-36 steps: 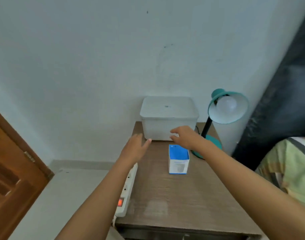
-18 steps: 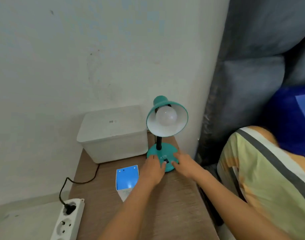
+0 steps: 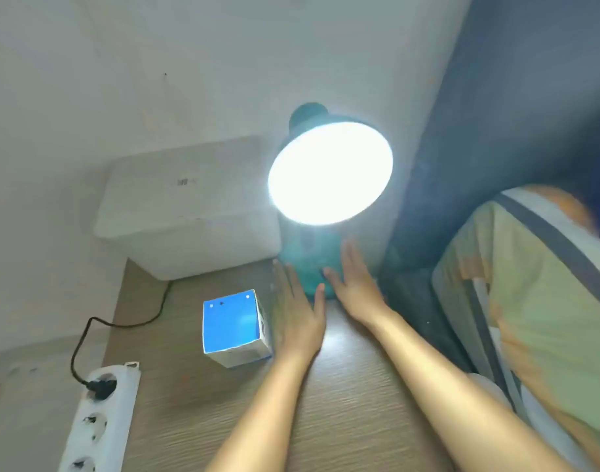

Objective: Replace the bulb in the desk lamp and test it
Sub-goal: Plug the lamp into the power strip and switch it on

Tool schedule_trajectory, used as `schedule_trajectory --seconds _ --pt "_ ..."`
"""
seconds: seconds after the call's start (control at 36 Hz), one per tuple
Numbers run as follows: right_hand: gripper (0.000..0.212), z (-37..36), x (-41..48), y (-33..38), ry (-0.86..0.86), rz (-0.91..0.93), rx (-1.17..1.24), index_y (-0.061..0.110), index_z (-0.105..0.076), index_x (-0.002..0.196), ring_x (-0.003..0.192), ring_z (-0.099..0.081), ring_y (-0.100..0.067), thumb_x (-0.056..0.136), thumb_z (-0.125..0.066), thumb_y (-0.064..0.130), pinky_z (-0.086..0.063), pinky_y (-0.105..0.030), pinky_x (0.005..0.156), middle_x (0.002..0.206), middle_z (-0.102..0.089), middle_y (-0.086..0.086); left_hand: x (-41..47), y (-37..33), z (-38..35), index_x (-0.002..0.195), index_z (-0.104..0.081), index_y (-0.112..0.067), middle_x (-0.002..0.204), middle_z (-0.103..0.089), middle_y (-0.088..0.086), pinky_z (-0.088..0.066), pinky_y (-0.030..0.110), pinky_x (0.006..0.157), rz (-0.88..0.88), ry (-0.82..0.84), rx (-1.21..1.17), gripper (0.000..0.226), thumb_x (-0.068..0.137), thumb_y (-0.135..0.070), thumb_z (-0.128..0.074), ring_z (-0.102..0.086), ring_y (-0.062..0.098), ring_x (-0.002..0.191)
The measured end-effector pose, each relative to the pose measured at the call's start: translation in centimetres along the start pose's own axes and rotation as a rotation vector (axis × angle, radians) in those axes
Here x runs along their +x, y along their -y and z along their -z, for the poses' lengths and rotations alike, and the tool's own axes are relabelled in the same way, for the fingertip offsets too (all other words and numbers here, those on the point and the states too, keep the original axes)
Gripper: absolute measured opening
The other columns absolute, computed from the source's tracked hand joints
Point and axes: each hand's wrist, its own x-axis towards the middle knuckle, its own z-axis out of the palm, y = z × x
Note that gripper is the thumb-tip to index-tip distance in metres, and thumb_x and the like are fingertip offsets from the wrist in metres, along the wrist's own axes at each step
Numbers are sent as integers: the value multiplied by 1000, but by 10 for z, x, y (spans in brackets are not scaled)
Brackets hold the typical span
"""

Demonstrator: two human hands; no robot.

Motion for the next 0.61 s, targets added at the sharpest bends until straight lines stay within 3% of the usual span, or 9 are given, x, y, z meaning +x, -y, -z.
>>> schedule_trajectory --seconds 0.06,0.39,0.61 --pt "69 -1 1 -2 5 9 -24 5 0 149 147 5 -19 98 -38 32 2 -20 113 159 8 -10 0 1 -1 149 0 -5 158 11 10 2 31 116 -1 13 22 88 83 -62 -3 4 20 147" --pt "68 -4 -3 -5 -7 10 -111 14 7 149 147 6 -12 98 -28 42 -12 -34 119 159 15 2 3 7 -5 149 5 -6 158 15 12 10 26 115 -20 32 11 86 84 -62 -2 10 19 147" --pt "68 -6 -3 -6 -42 10 -71 16 5 149 147 4 -10 98 -31 42 -15 -35 119 160 11 4 3 8 -6 149 6 -9 158 15 10 9 26 115 -31 30 -10 83 86 -61 -4 11 17 147"
